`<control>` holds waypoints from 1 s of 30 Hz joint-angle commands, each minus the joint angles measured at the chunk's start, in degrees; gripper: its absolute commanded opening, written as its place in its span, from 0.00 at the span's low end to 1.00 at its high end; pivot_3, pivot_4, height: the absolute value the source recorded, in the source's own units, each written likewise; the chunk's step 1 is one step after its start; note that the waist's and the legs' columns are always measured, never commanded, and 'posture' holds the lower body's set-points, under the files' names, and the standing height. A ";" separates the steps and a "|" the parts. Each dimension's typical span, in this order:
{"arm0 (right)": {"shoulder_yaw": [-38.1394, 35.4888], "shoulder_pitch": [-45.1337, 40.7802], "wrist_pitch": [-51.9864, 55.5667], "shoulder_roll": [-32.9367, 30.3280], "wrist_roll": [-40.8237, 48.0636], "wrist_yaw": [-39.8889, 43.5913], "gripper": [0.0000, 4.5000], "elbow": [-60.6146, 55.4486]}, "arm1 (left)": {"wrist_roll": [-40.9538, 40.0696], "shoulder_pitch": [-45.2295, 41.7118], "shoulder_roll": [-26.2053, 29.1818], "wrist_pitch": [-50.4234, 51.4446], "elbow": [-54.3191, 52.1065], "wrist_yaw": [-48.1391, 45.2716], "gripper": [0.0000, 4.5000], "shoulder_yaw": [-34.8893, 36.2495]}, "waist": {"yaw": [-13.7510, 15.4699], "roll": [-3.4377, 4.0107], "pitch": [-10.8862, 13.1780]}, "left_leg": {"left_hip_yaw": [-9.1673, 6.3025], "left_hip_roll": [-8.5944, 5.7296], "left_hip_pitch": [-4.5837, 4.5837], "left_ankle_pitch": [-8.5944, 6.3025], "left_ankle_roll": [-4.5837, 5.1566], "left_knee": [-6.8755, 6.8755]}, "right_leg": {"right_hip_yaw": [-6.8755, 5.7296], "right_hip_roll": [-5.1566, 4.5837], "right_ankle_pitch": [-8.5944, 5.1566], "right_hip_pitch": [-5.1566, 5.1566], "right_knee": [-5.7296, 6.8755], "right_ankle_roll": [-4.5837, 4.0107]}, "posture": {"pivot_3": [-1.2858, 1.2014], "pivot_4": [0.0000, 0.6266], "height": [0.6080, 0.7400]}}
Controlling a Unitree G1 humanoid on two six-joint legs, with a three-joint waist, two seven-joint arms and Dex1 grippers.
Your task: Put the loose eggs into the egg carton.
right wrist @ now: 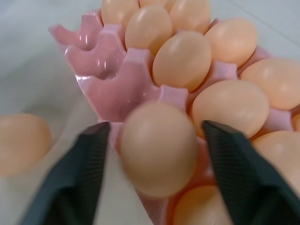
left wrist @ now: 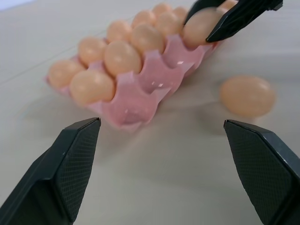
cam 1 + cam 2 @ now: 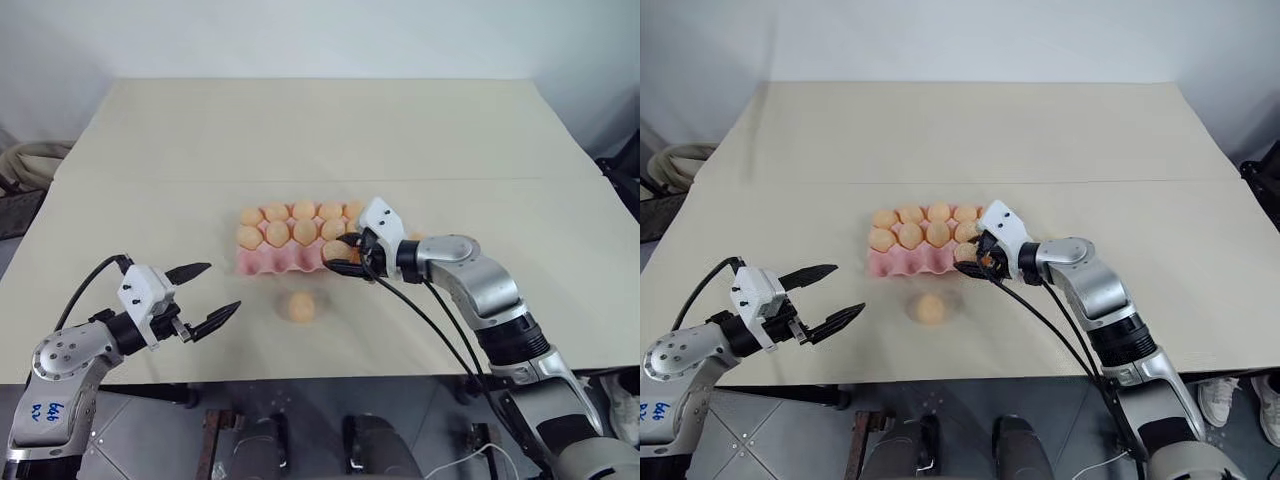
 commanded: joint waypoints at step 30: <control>-38.53 44.35 -24.00 -16.67 10.28 7.73 0.99 -13.55 | -1.61 -7.20 2.20 -1.96 9.62 -6.02 1.00 -1.28 | 1.56 0.00 0.00 | 0.20 0.05 0.49 -0.03 0.01 0.01 | 0.26 0.05 0.09 0.51 -0.23 0.06 | 0.52 0.24 1.00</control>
